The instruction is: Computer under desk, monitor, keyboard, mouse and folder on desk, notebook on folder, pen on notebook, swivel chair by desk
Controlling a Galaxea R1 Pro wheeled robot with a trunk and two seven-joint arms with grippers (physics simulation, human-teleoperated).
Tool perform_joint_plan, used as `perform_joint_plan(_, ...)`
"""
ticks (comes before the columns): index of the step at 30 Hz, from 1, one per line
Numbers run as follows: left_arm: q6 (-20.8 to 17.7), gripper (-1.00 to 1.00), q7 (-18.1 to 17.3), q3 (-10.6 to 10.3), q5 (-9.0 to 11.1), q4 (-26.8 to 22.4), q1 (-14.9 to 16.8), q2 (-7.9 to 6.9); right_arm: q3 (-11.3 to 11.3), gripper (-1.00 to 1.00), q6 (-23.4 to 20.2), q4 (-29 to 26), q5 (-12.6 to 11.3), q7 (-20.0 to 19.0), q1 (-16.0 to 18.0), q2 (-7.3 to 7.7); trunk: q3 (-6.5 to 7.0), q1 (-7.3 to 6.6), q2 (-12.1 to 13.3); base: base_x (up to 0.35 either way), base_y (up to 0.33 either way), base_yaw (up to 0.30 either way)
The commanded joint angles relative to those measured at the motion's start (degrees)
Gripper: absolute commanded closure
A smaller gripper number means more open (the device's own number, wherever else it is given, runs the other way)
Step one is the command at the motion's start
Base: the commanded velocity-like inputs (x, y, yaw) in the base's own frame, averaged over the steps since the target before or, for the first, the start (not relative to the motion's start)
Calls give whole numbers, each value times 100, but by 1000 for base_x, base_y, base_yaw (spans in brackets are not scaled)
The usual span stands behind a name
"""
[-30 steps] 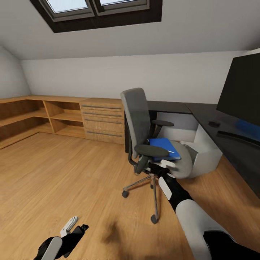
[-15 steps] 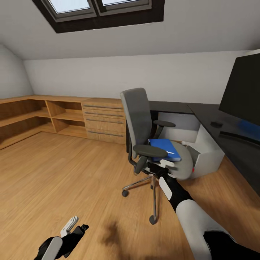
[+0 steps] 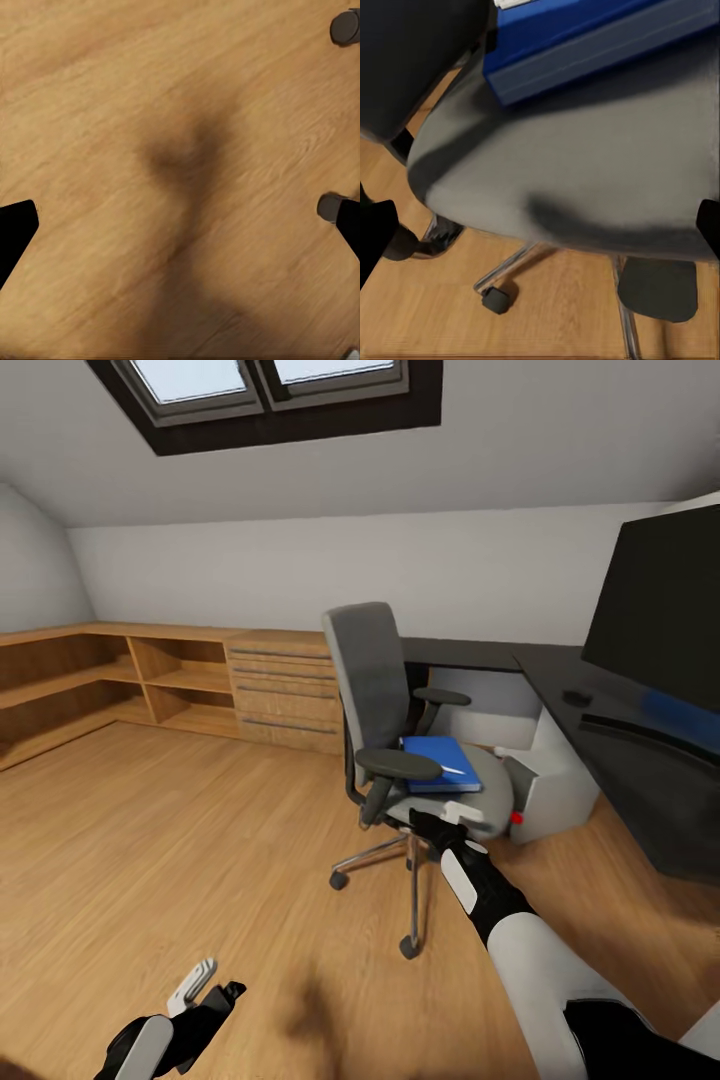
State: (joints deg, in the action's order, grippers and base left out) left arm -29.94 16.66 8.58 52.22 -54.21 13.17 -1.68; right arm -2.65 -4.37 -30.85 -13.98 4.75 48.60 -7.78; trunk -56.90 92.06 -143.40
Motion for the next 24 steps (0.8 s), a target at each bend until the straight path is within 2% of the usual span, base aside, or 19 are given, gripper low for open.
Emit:
perform_joint_plan(1, -20, -100, 50, 3, 61, -9, 2, 0, -14, -100, -23, -14, -37, 12, 1, -4, -6, -3, -3, -113, -62, 0)
perform_joint_plan(10, -20, -100, 49, 3, 61, -11, 2, 1, -16, -100, 17, -17, -29, 29, 1, -2, -6, -3, -3, -44, -24, -39)
perform_joint_plan(24, -20, -100, 48, 3, 58, -11, 2, 1, -85, -100, 26, -241, -35, 80, -37, 24, -6, -3, -3, -4, -2, -214)
